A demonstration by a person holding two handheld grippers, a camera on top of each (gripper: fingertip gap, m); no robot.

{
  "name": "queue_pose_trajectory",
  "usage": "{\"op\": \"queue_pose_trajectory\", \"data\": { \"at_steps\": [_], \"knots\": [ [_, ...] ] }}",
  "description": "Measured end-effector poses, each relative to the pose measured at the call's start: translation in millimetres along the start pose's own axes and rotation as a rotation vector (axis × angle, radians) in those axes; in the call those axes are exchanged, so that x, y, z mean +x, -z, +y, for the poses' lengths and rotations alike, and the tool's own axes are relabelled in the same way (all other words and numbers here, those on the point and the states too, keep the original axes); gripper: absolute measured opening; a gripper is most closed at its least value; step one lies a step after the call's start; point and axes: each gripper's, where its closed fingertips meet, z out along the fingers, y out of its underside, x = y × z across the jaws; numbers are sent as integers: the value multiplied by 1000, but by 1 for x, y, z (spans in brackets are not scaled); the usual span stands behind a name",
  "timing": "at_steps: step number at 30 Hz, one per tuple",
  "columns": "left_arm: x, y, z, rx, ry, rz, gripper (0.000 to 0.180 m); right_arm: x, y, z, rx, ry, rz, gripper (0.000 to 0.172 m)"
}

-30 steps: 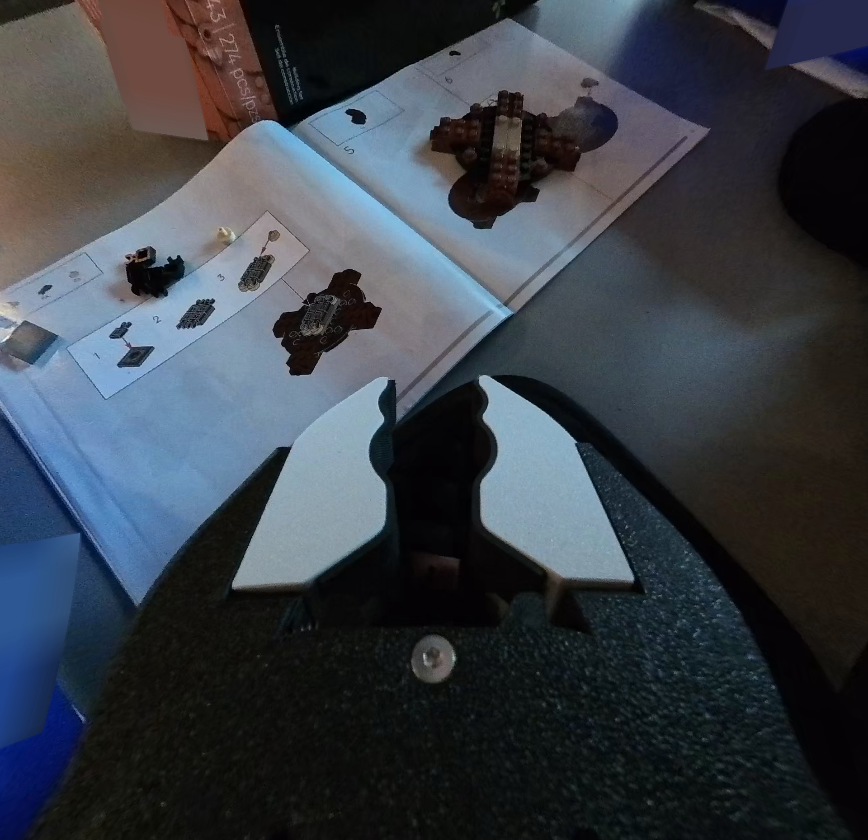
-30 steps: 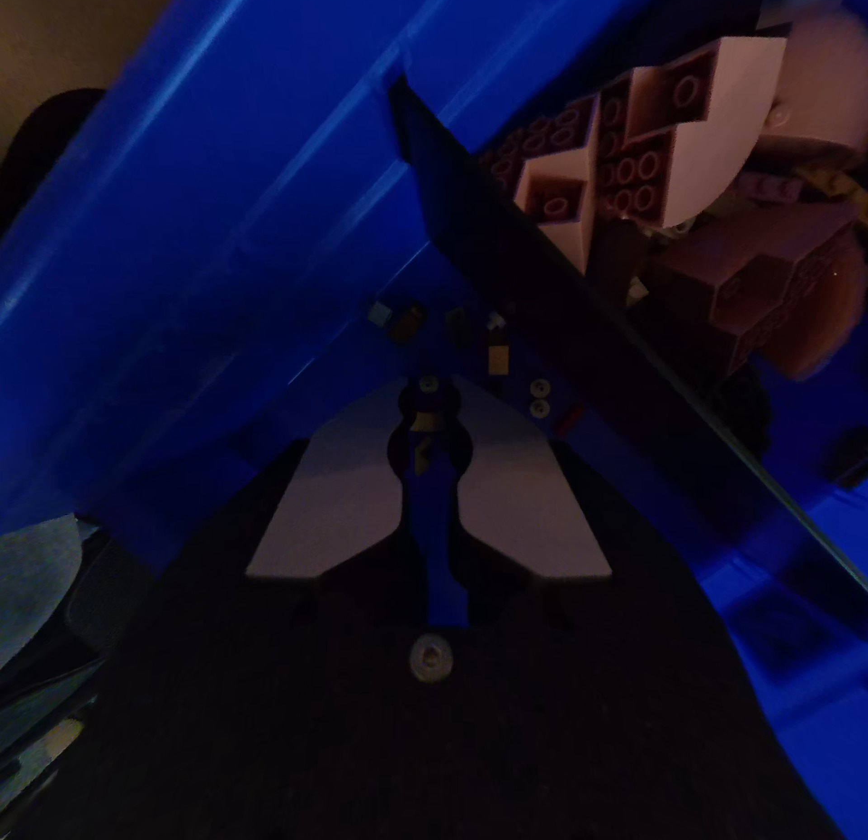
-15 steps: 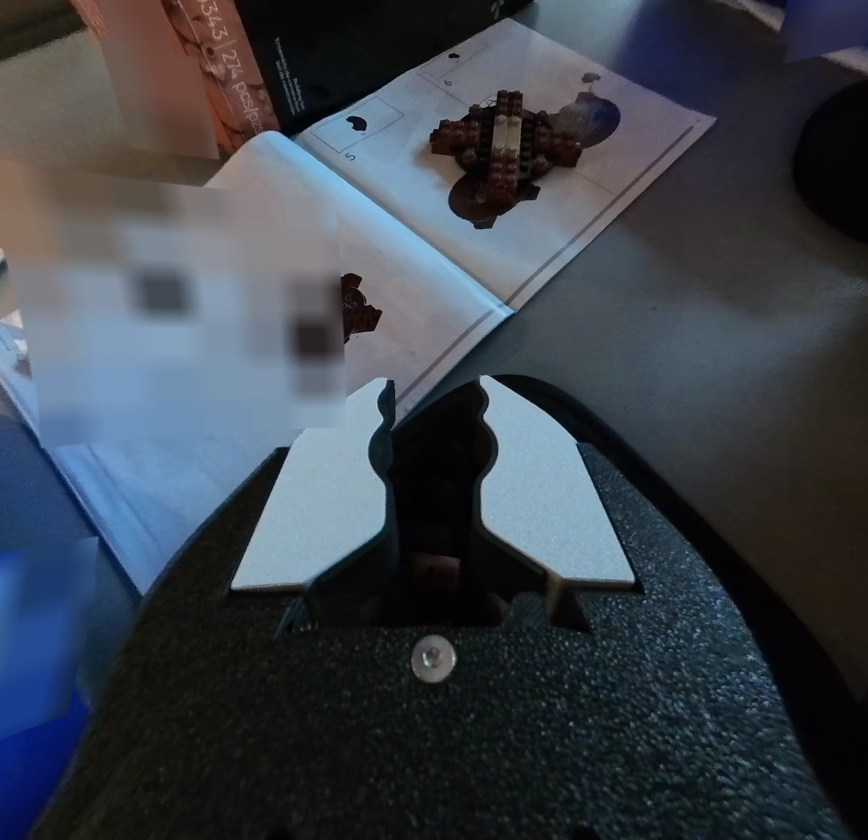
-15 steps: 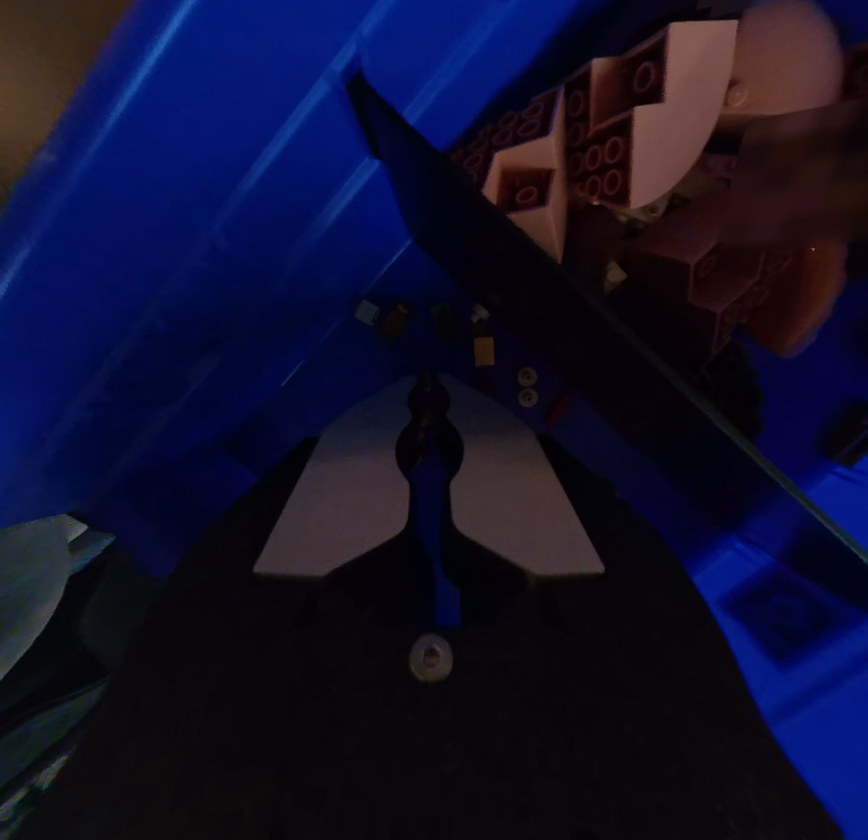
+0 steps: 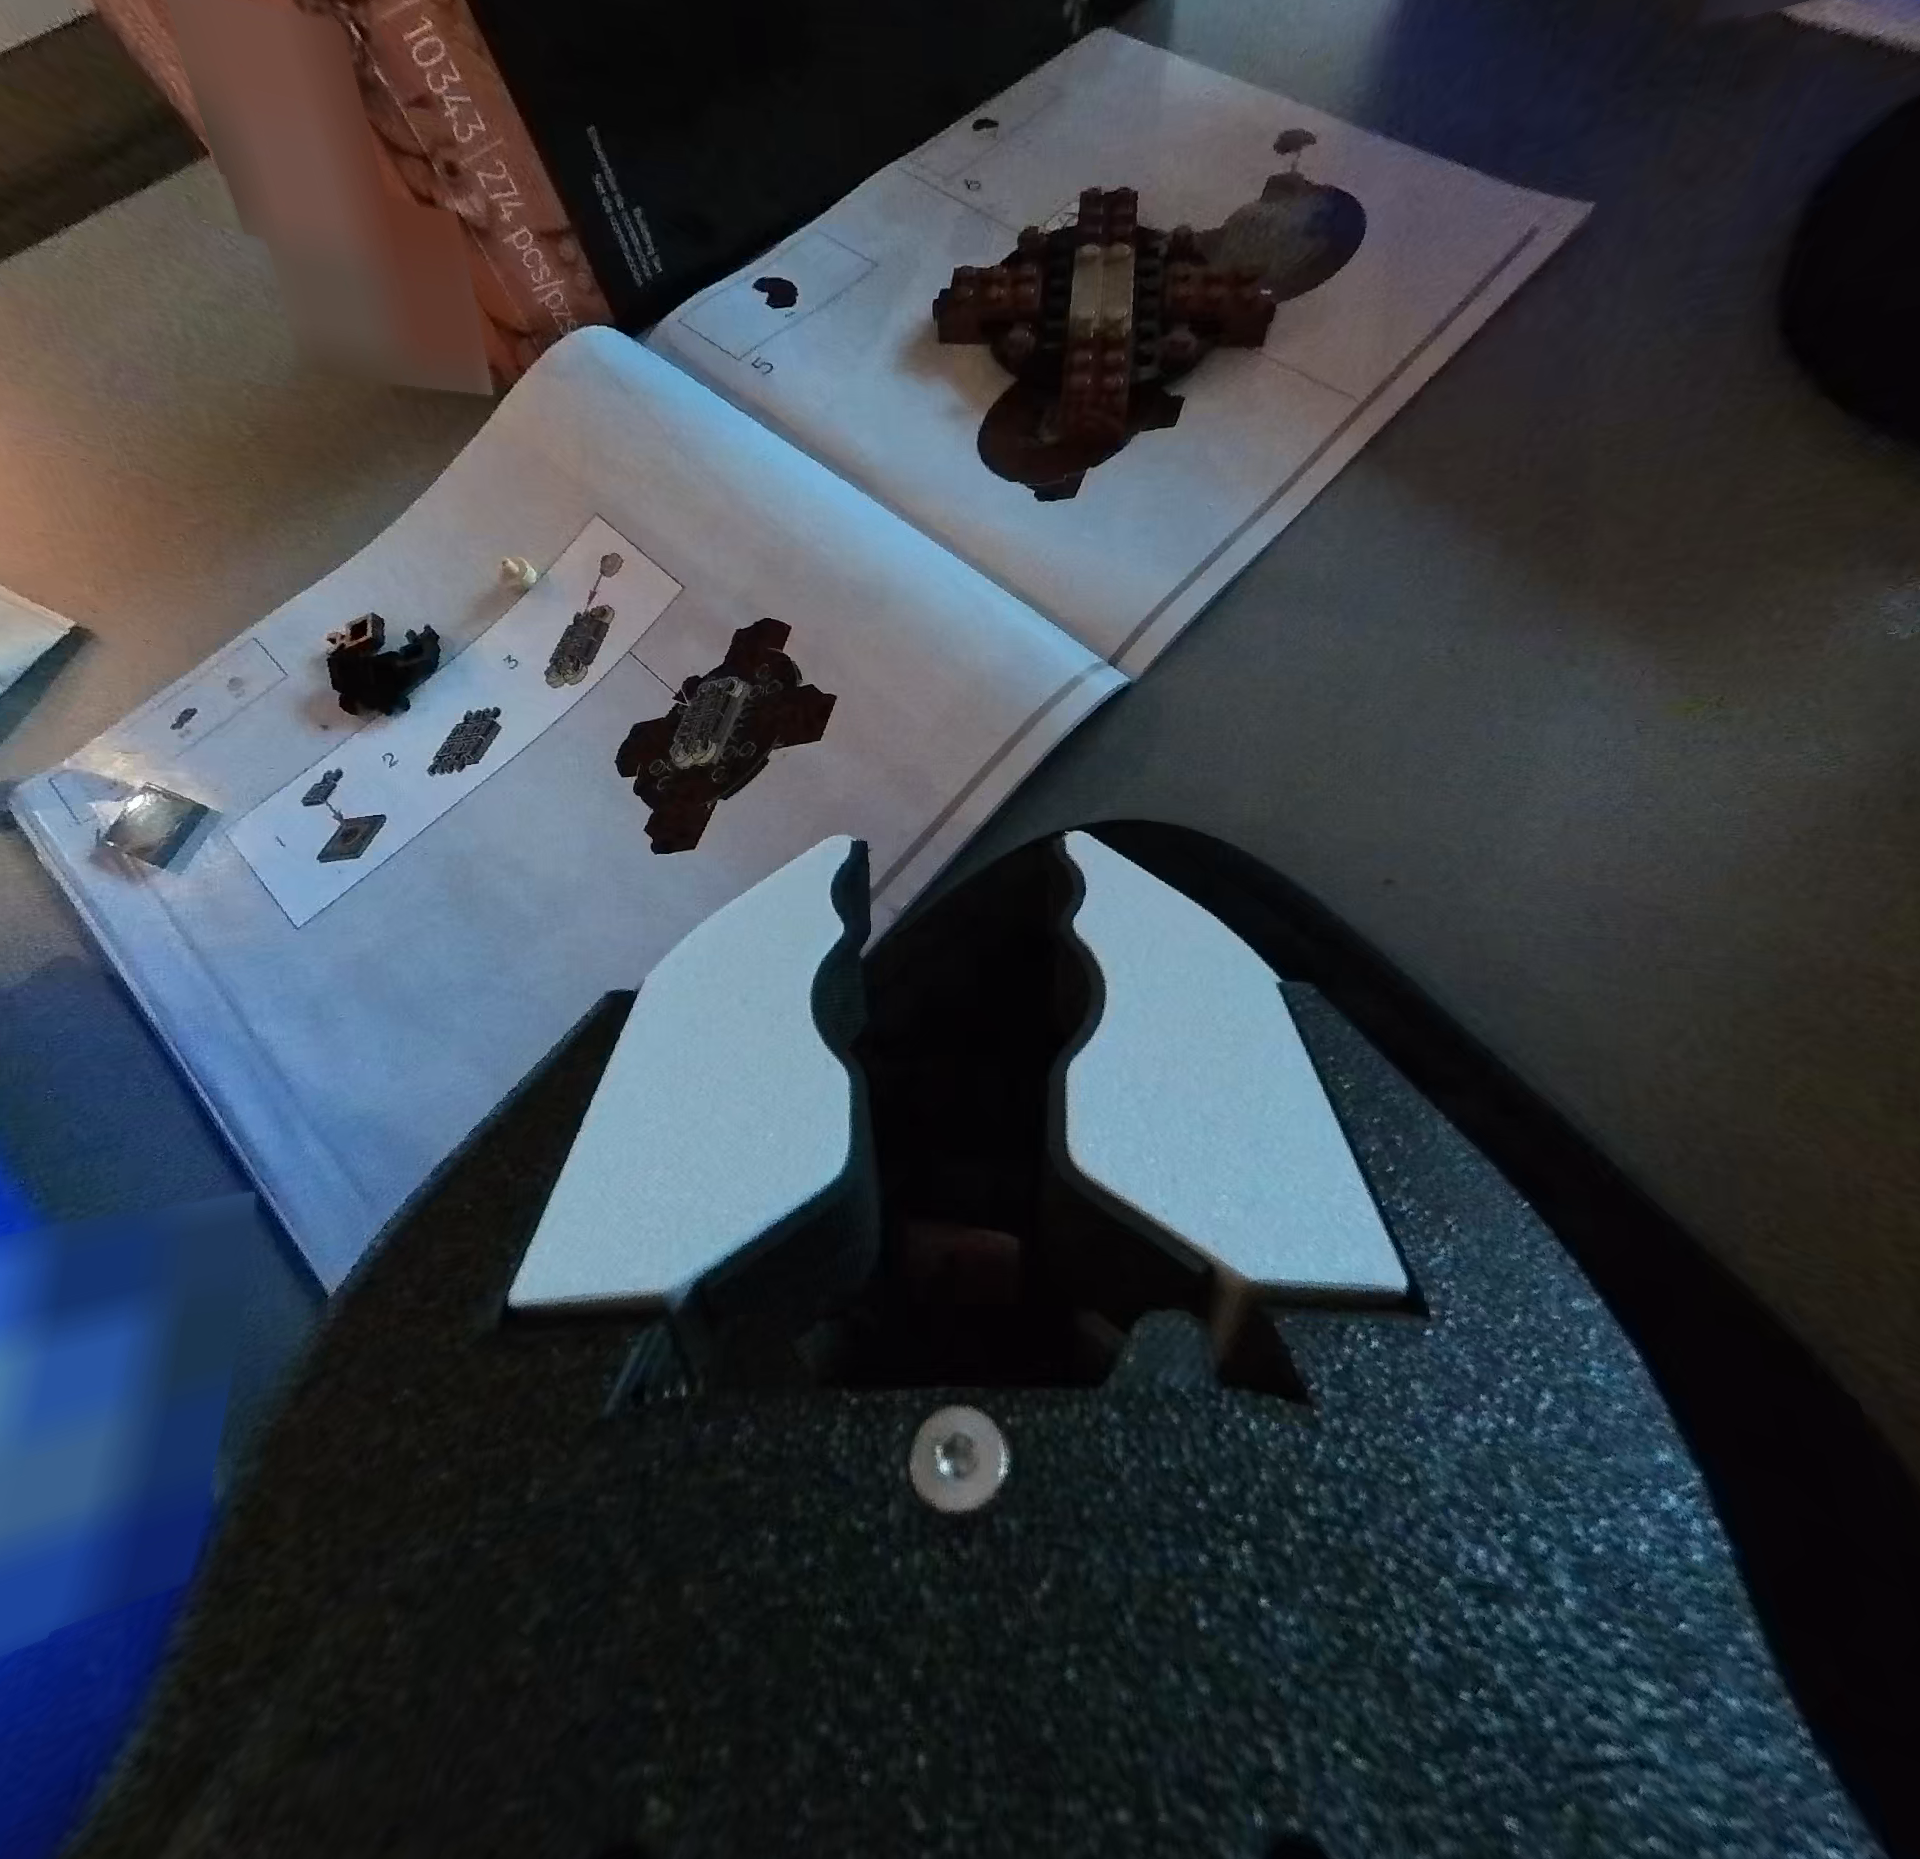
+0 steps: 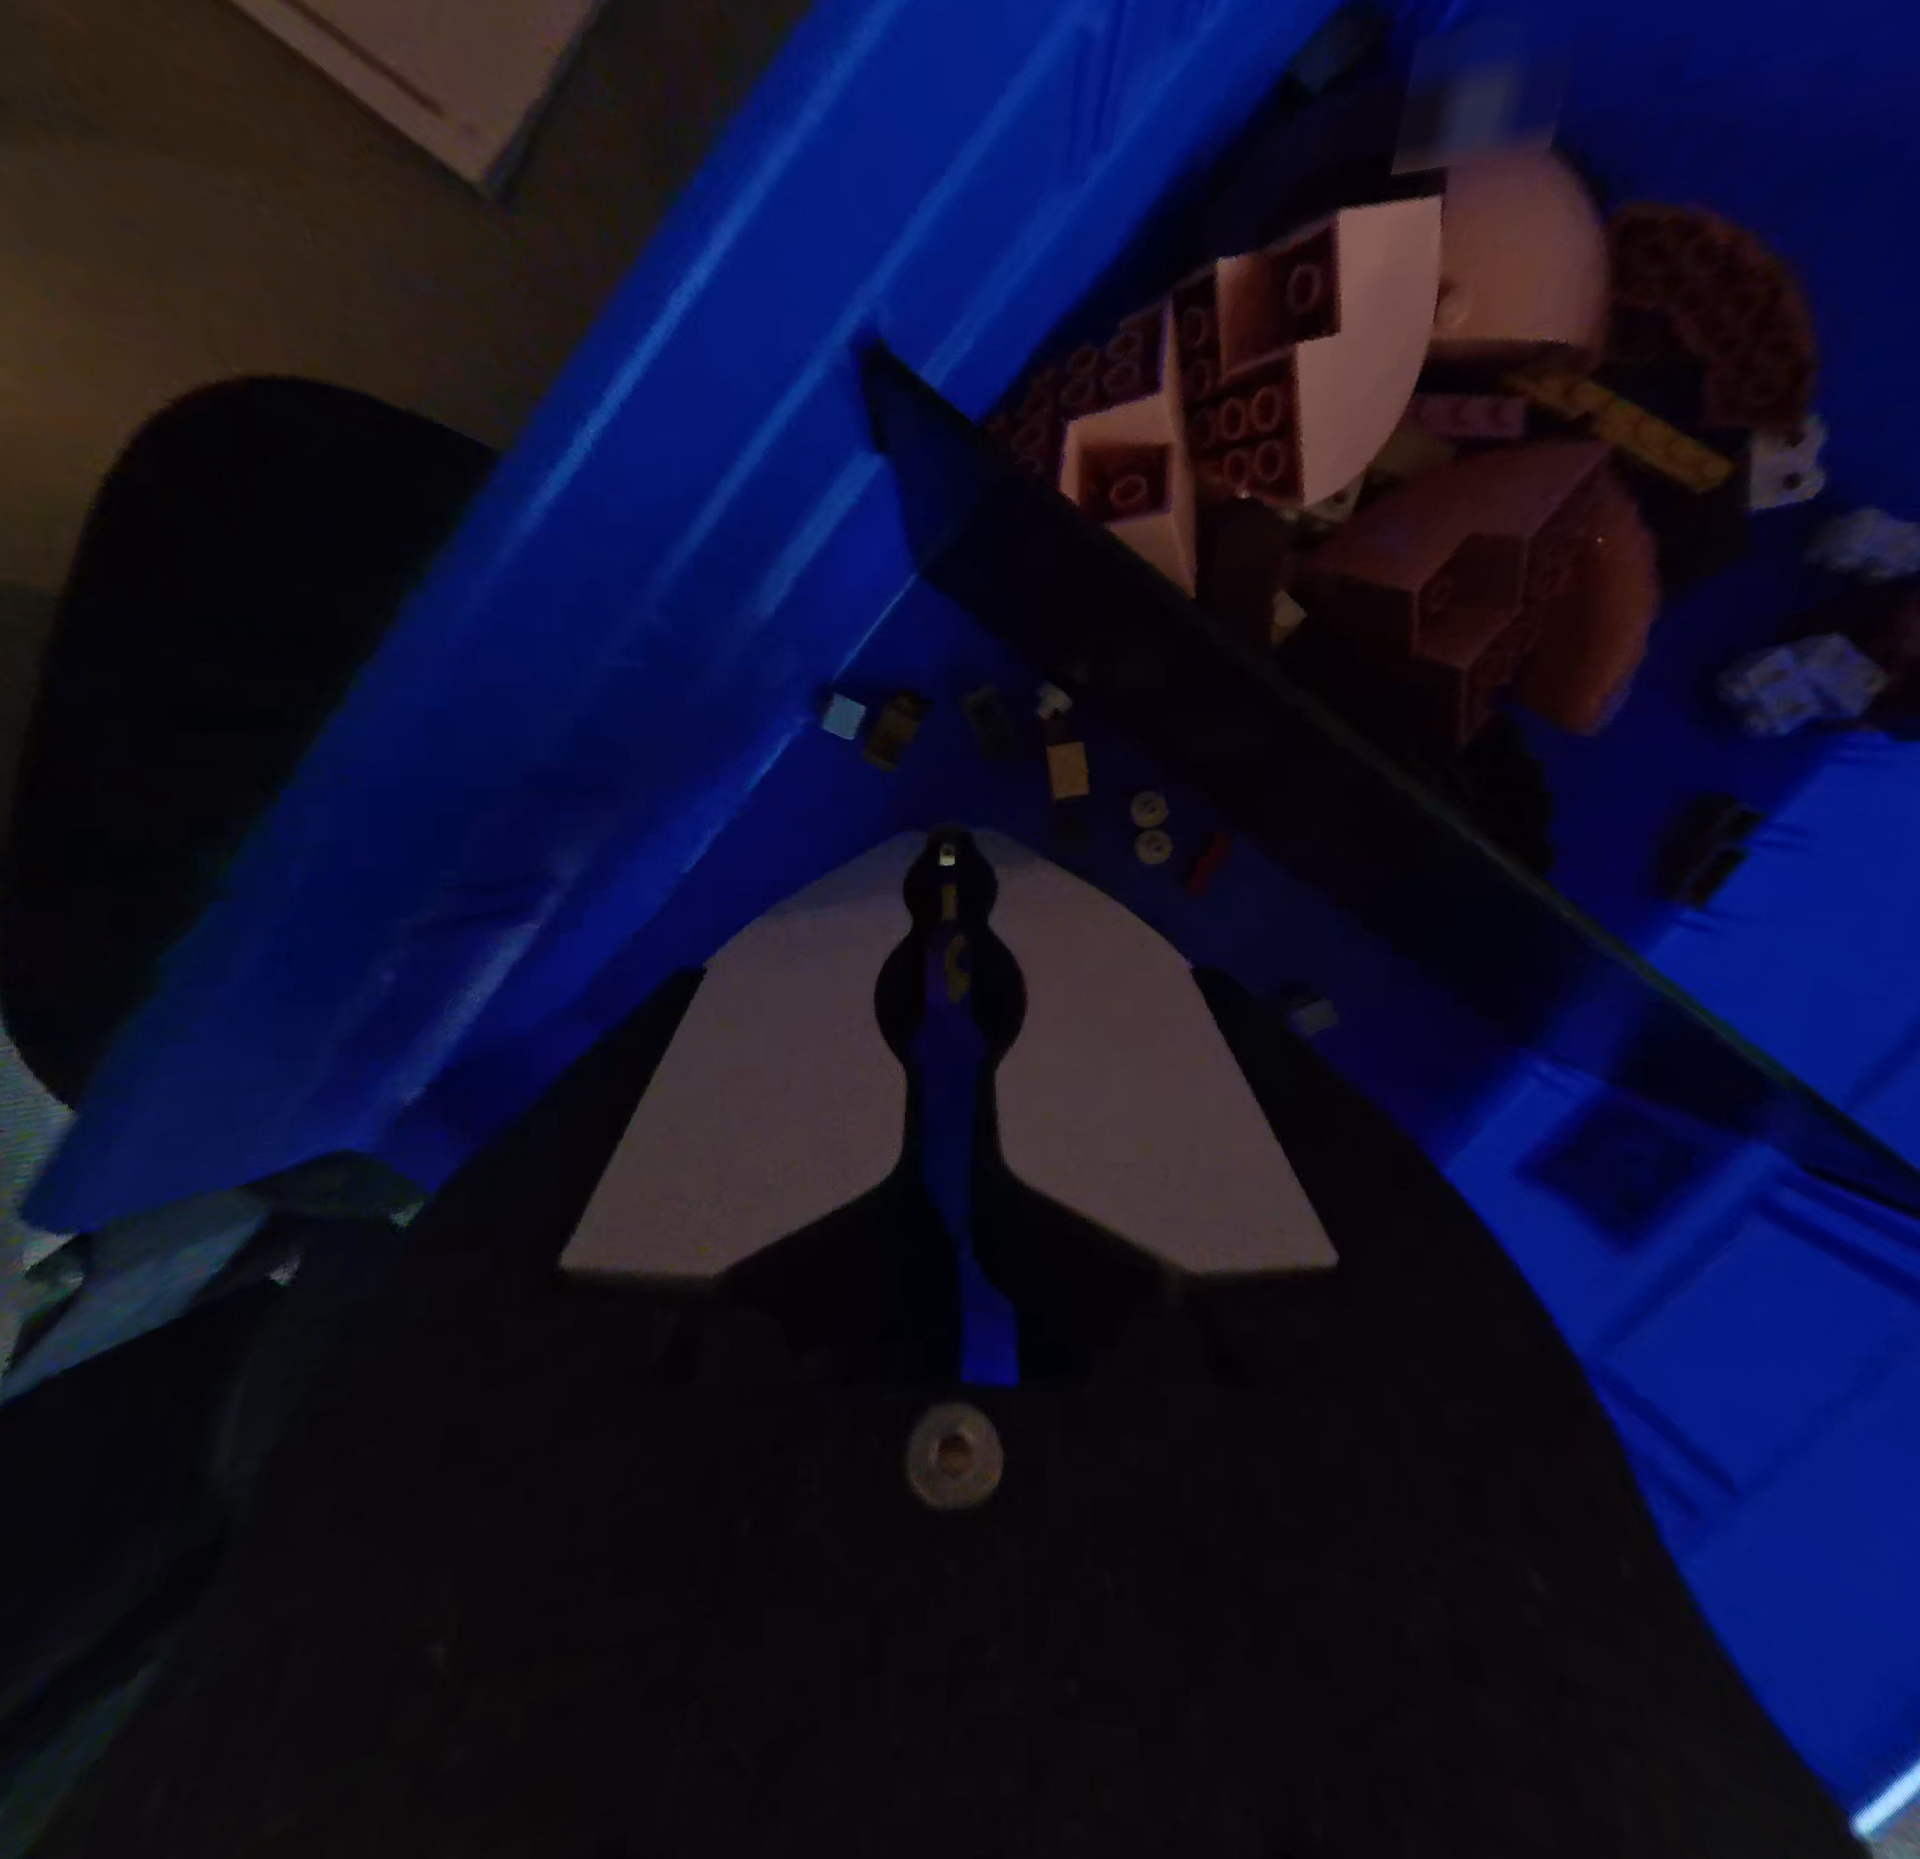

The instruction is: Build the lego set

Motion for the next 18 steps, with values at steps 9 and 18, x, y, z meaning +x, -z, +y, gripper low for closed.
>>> {"op": "queue_pose_trajectory", "data": {
  "at_steps": [9,18],
  "knots": [
    [2,3,-3,37,-19,8,34,-6,5,-3,13,-55,22,0],
    [3,9,-9,107,-19,31,34,-4,19,-6,38,-122,76,0]
  ]
}}
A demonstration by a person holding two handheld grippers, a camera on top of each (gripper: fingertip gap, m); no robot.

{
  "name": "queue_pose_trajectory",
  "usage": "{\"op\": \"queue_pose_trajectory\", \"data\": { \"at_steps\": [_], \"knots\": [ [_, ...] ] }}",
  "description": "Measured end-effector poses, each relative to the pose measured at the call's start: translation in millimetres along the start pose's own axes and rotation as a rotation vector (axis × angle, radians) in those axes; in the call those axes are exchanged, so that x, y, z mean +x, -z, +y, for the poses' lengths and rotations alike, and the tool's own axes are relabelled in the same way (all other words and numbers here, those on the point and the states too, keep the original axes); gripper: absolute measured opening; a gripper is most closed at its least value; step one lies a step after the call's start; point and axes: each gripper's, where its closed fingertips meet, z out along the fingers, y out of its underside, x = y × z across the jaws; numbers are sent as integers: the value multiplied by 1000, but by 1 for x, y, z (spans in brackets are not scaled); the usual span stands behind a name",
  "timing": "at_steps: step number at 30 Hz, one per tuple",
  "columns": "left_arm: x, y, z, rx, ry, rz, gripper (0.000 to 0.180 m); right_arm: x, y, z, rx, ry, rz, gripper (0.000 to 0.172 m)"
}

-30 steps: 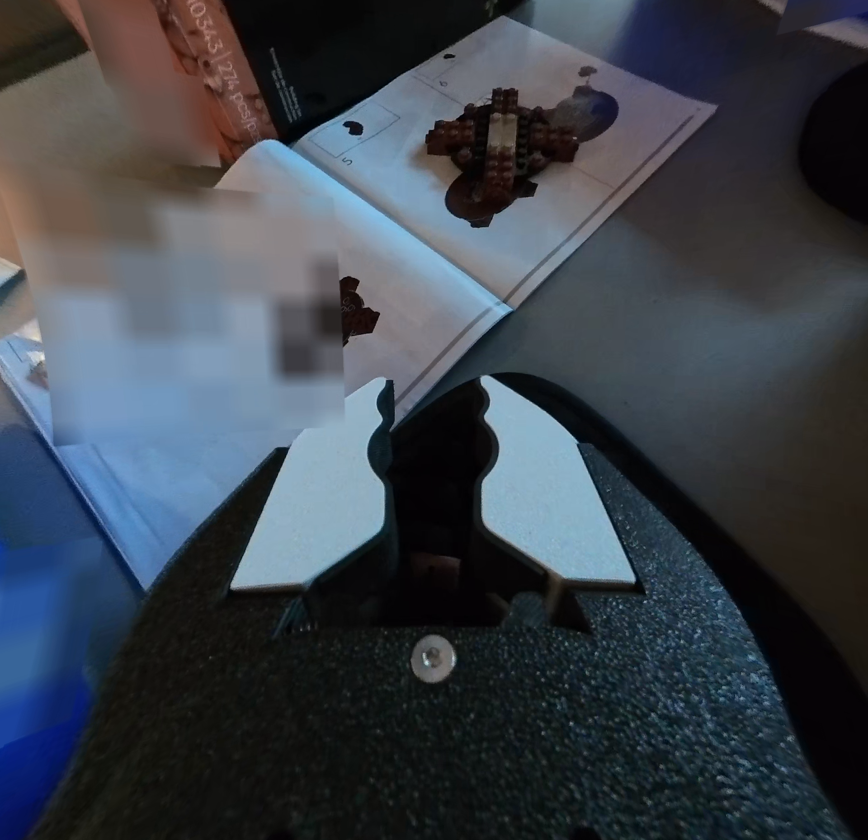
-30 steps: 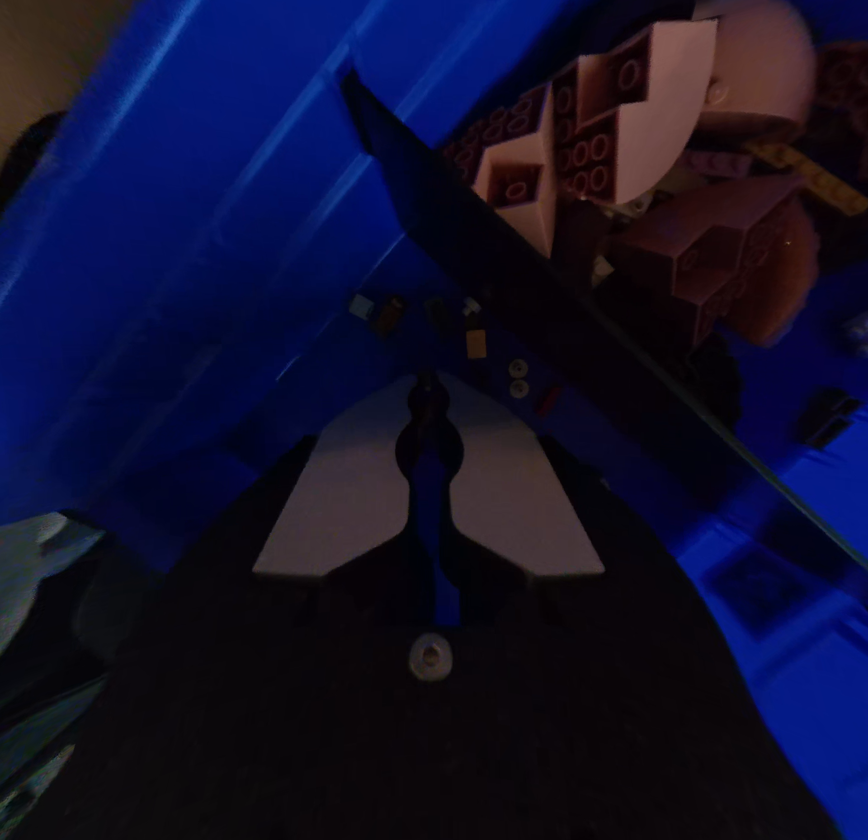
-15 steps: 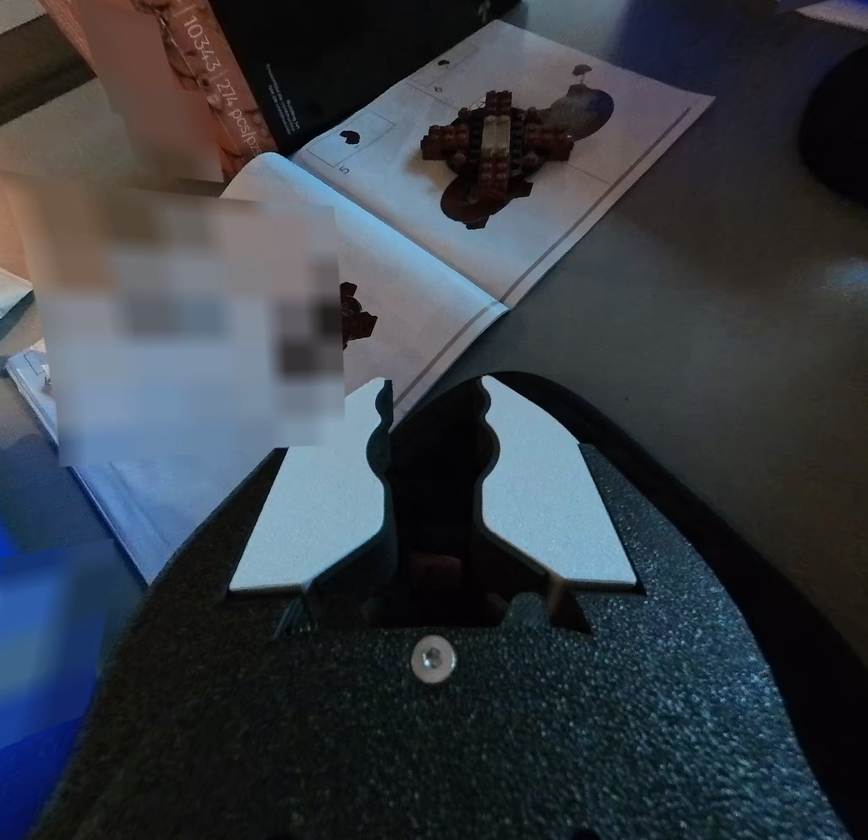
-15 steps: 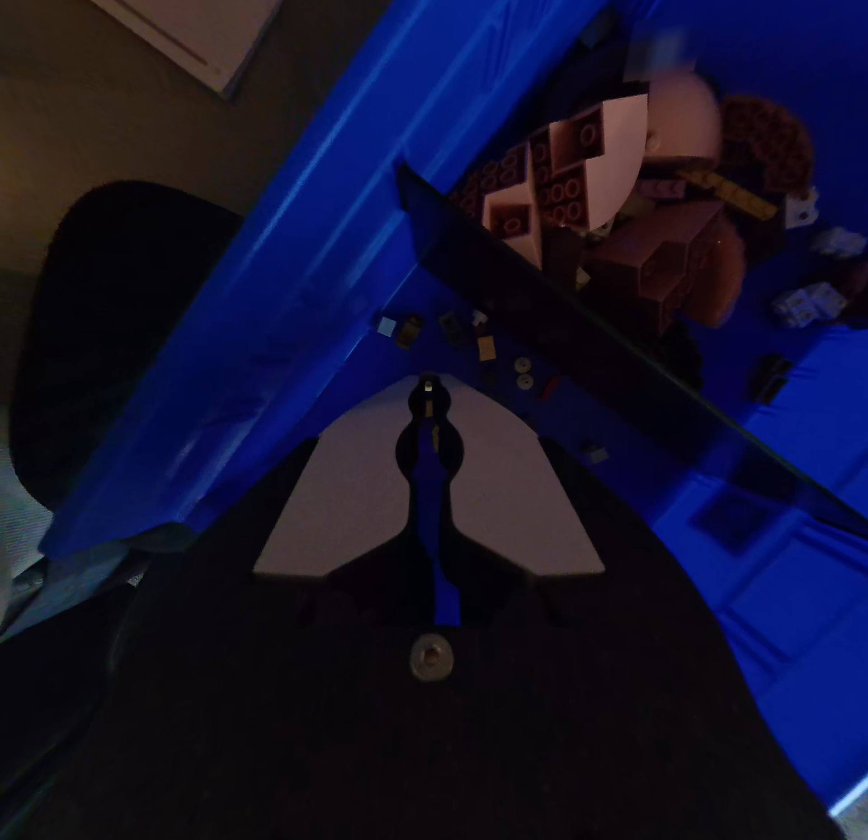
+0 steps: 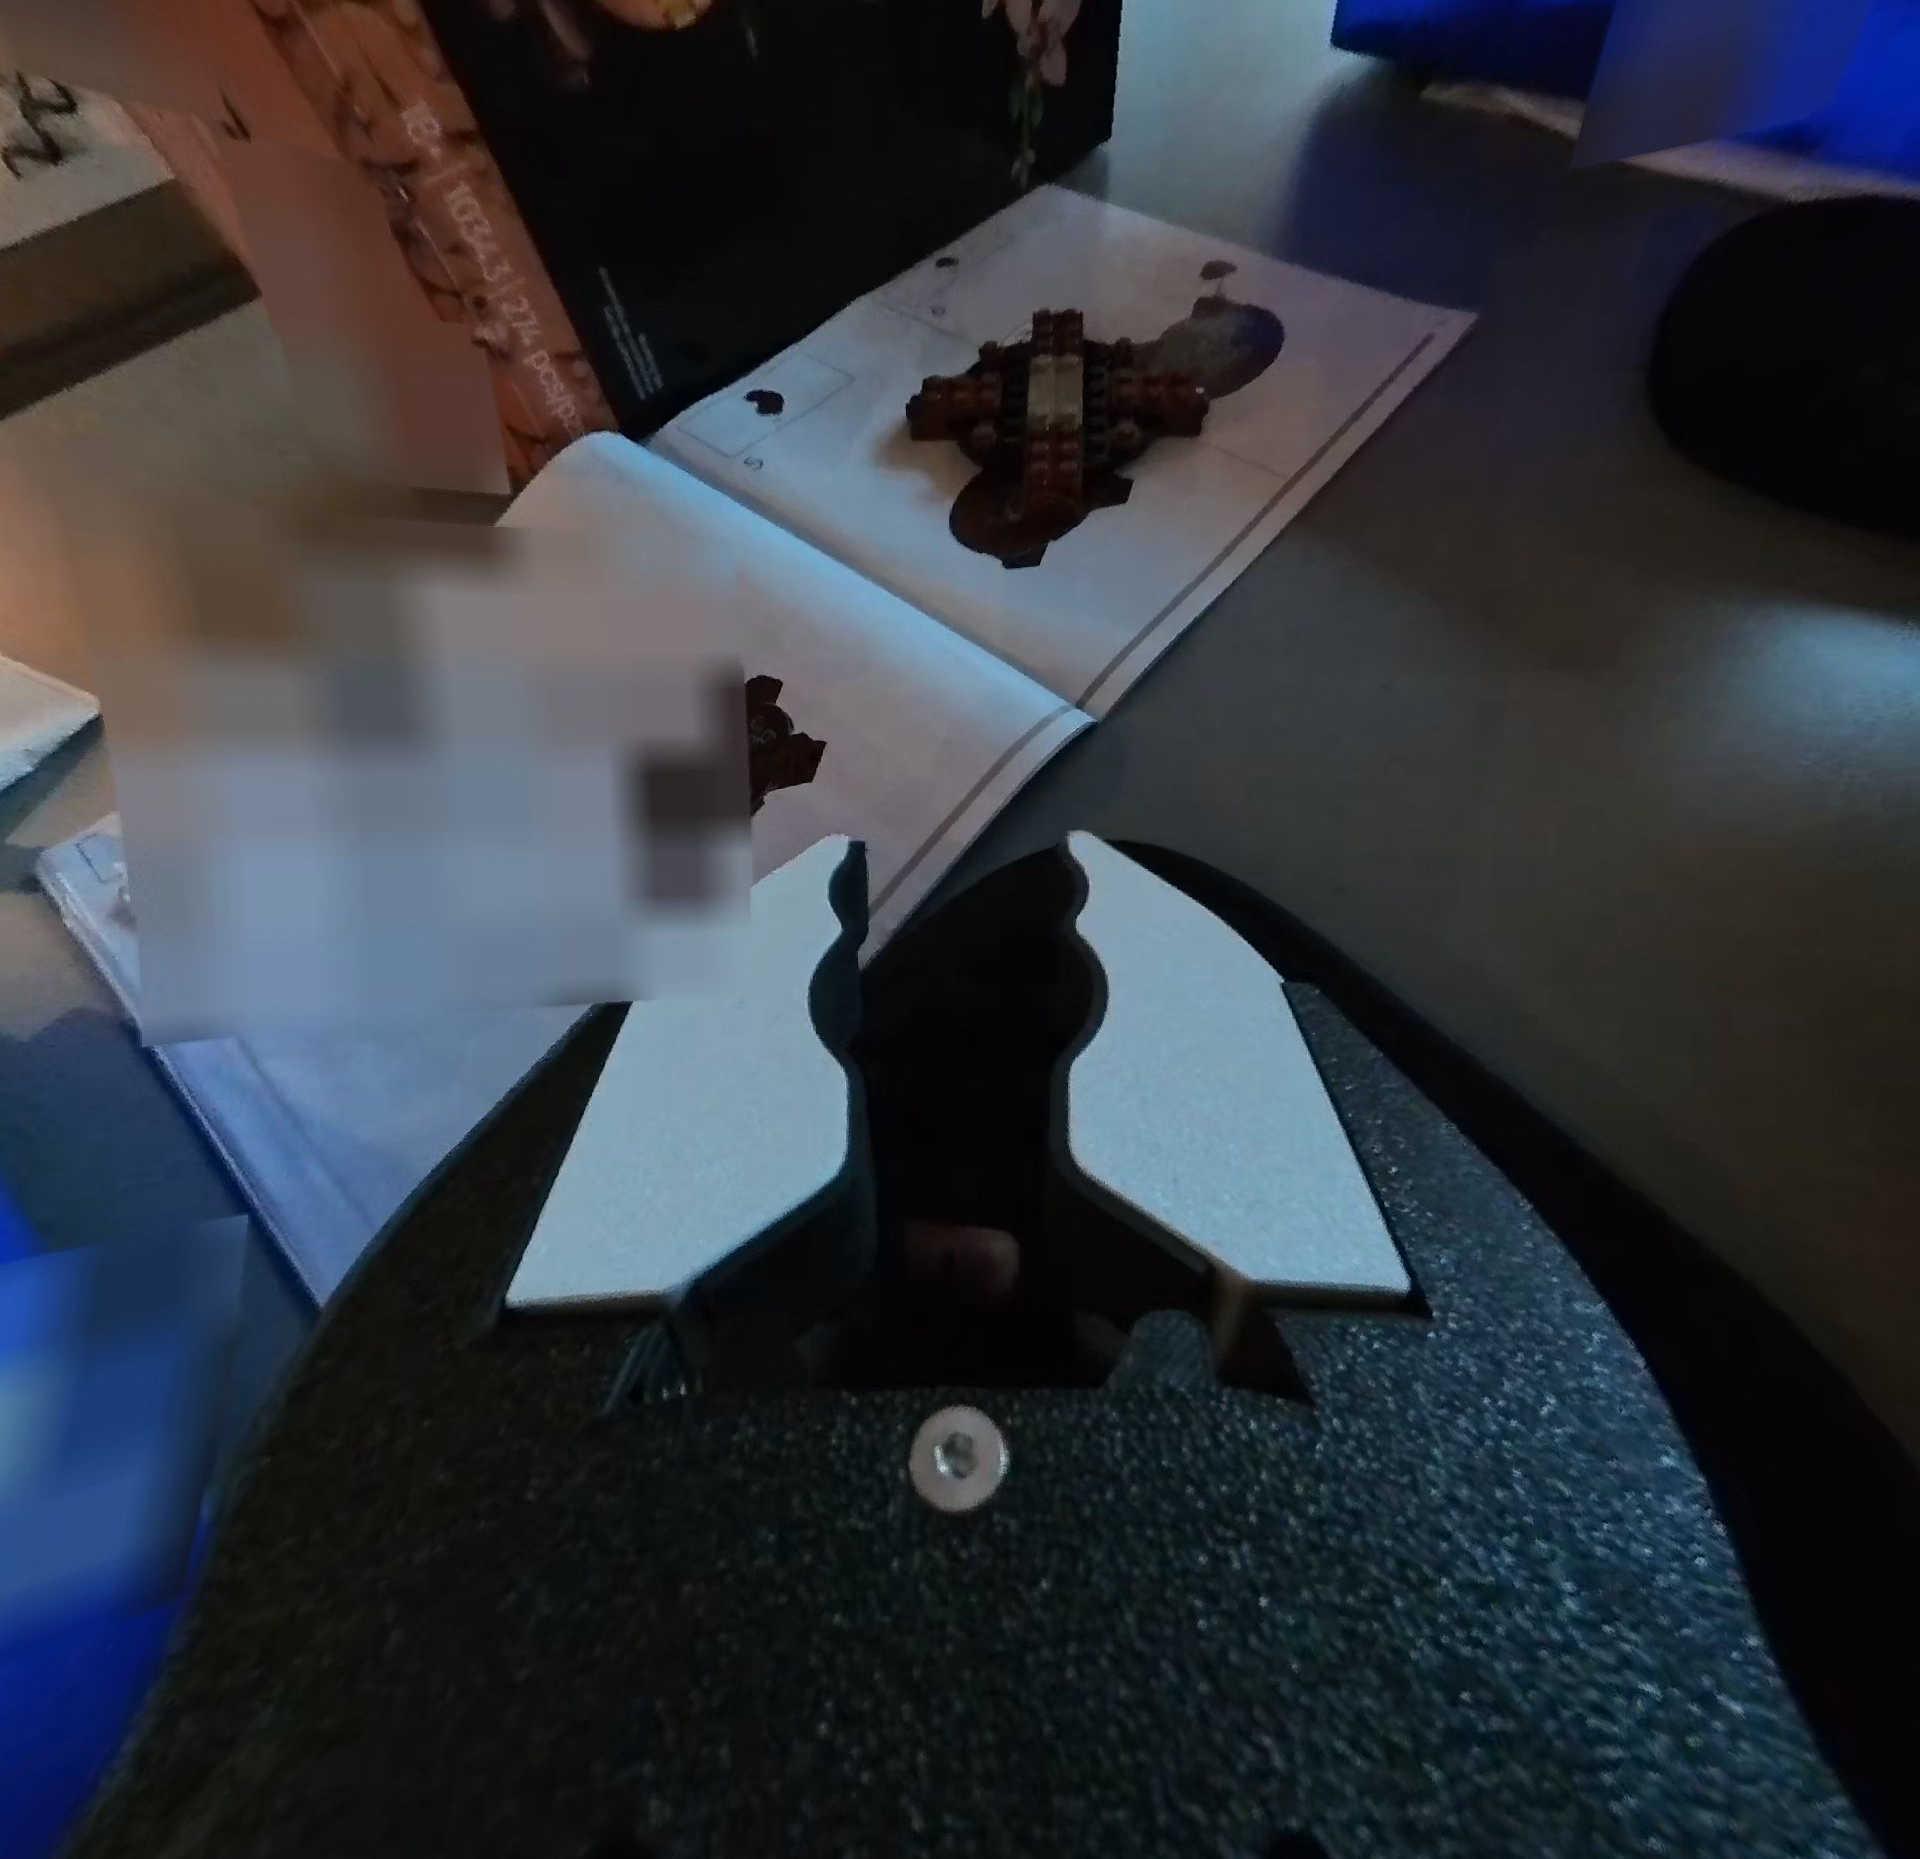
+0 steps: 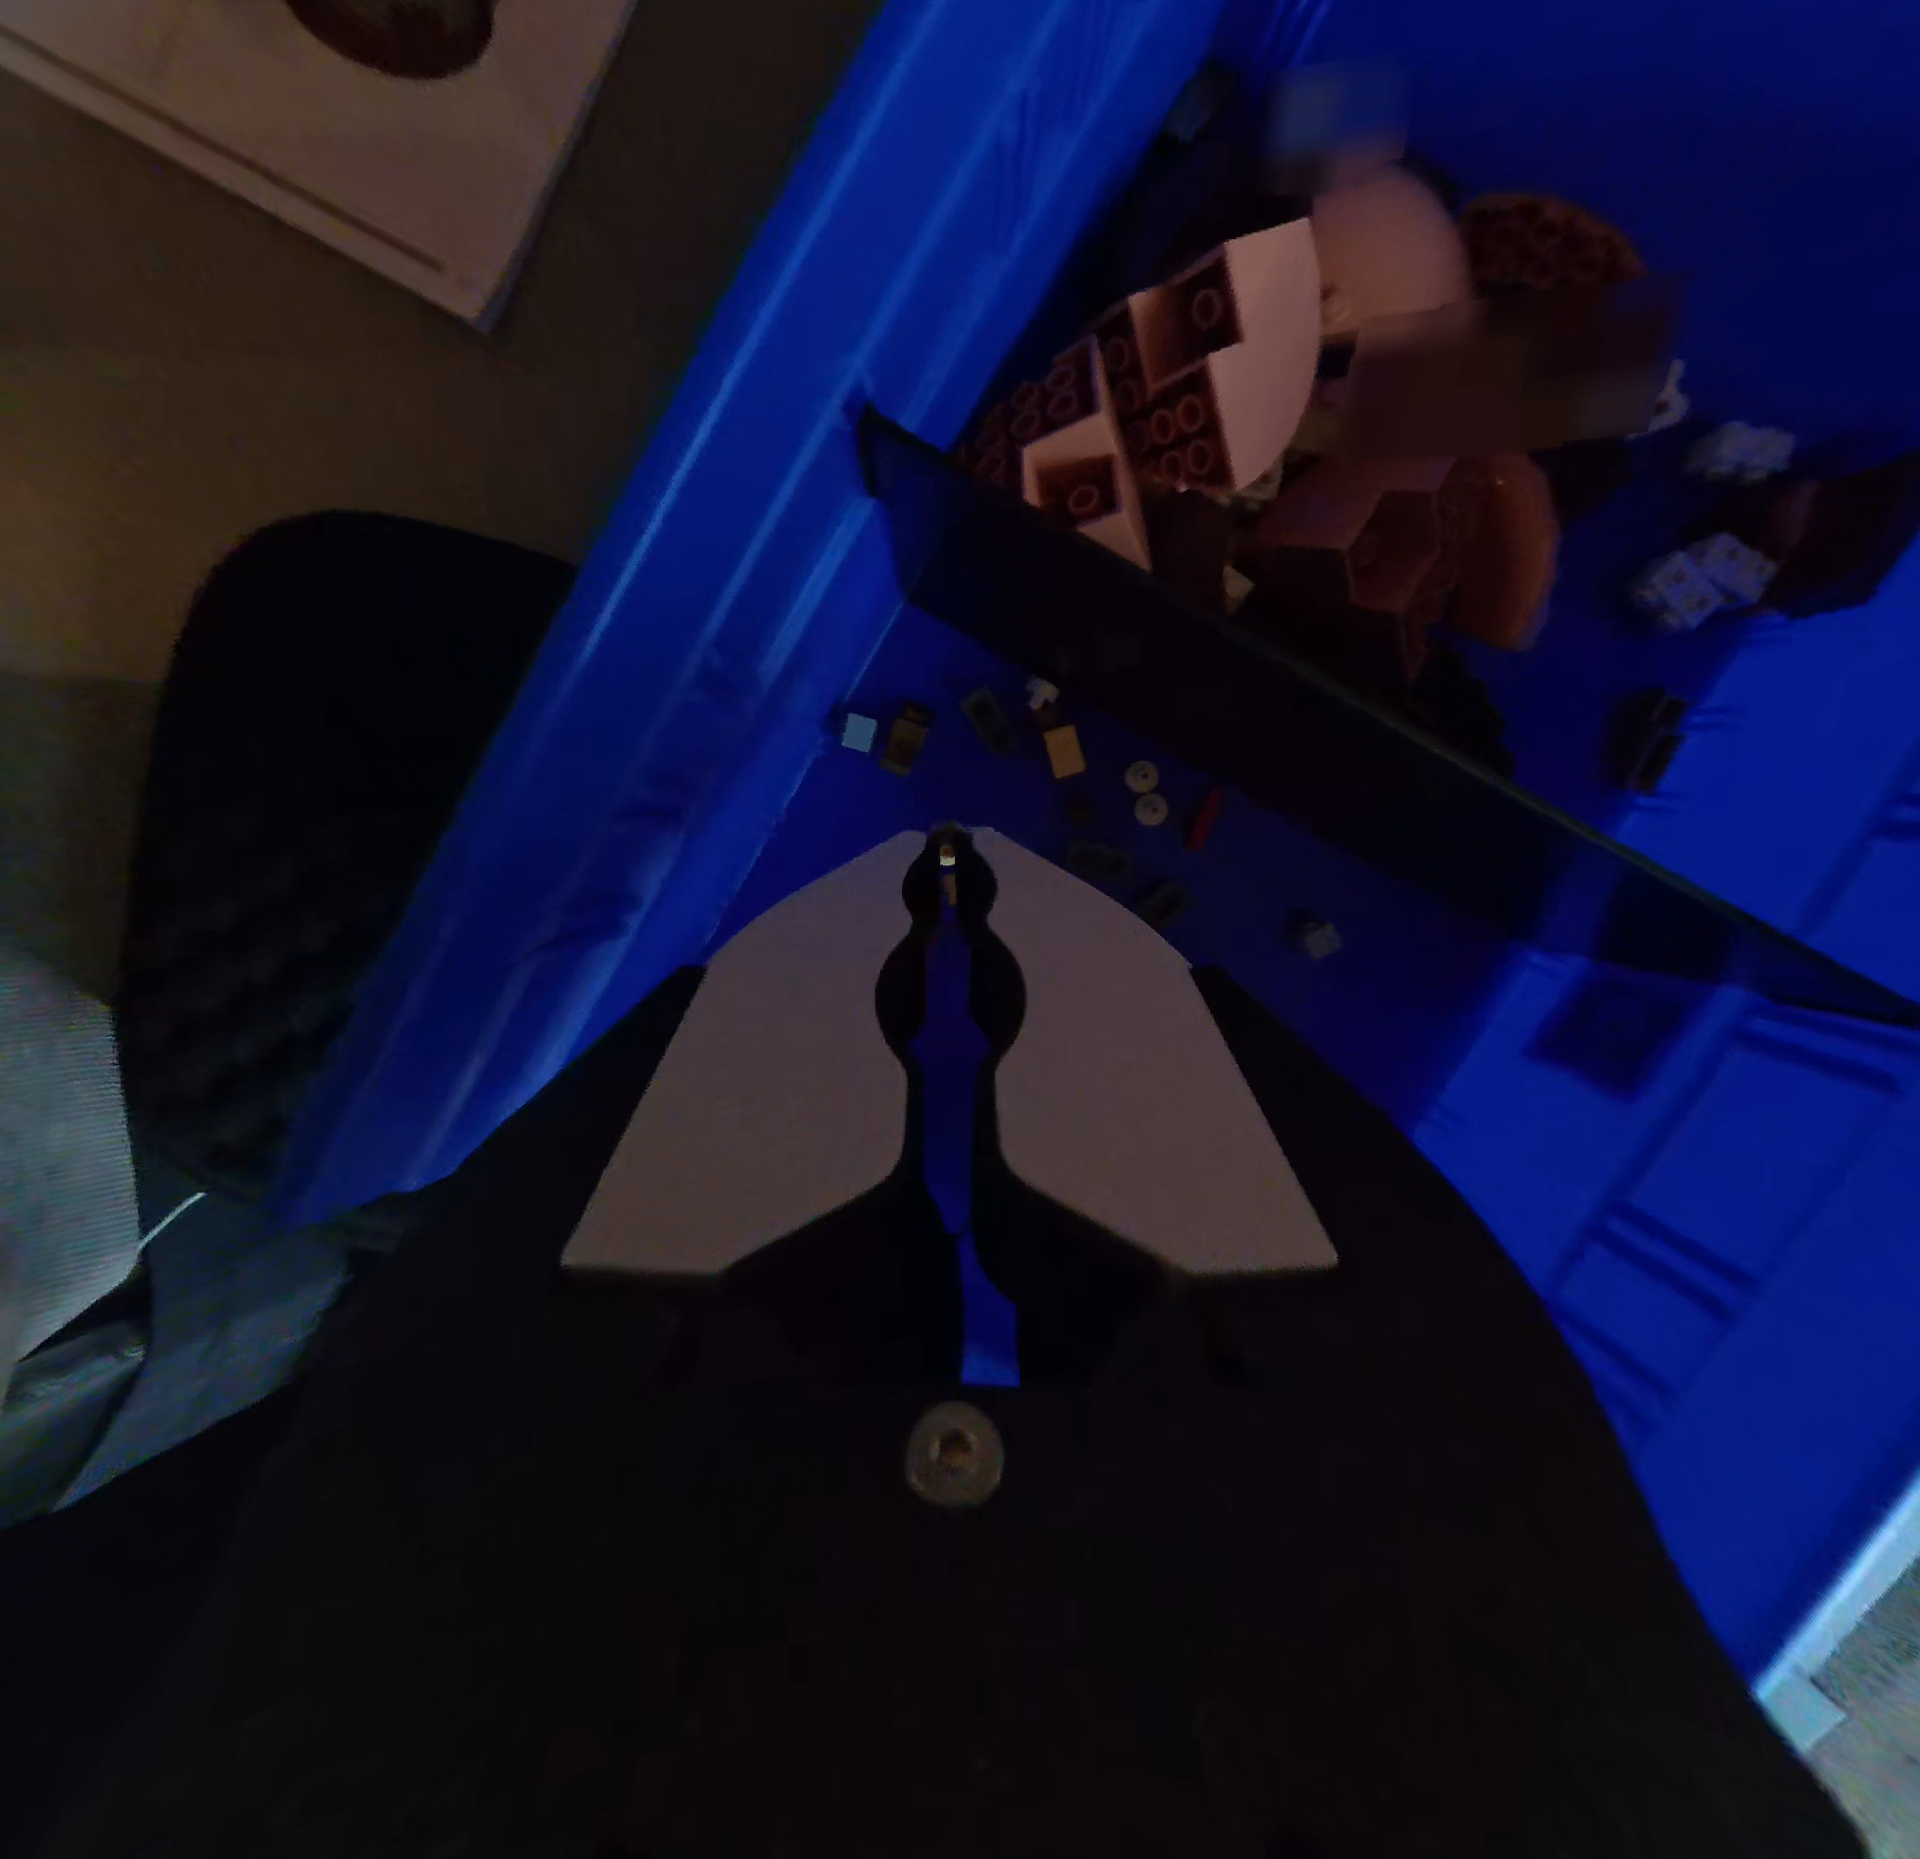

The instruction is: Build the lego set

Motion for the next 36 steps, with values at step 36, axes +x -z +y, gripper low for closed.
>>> {"op": "queue_pose_trajectory", "data": {
  "at_steps": [36],
  "knots": [
    [10,-2,5,-41,30,108,35,-1,-31,-8,-113,-201,173,0]
  ]
}}
